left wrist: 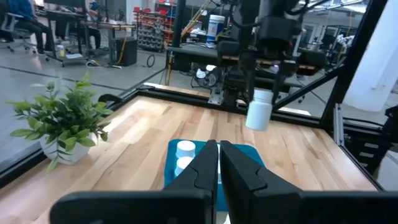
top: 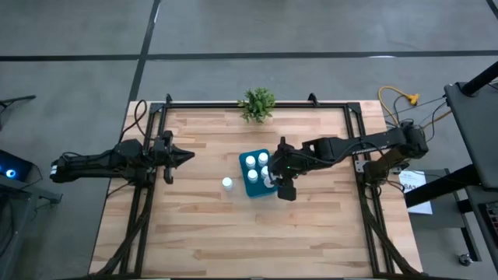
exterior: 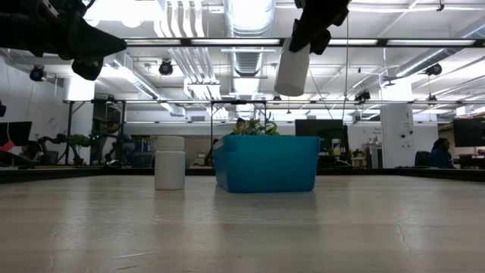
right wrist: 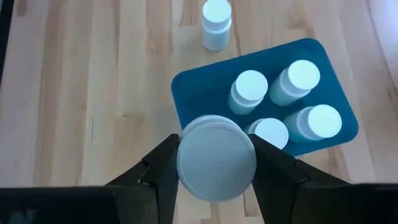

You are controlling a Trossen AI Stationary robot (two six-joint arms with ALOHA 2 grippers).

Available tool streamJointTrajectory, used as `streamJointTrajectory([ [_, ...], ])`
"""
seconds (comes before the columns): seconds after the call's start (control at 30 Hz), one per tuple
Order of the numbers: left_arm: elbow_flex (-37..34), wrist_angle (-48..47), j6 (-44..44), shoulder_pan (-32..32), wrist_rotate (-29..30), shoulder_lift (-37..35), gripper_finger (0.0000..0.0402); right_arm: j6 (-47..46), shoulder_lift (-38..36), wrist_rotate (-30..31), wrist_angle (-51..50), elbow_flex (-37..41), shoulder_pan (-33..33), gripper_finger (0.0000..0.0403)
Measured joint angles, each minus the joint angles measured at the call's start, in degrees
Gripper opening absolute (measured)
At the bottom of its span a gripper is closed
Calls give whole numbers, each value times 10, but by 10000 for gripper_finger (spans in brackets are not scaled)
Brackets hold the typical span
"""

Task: Pick and place pill bottles into a basket
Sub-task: Put the bottom white medicine bottle into the blue bin

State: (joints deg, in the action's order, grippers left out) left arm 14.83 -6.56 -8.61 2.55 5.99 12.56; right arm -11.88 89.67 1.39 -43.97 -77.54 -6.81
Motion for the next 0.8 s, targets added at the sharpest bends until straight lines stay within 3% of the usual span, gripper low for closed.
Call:
streamJointTrajectory([
  [0.47,0,0,0,0,4,0,0,35,13,-56,-1,0,30,150],
  [0.8,0,1,0,0,4,0,0,51,53,-64,7,0,32,150],
])
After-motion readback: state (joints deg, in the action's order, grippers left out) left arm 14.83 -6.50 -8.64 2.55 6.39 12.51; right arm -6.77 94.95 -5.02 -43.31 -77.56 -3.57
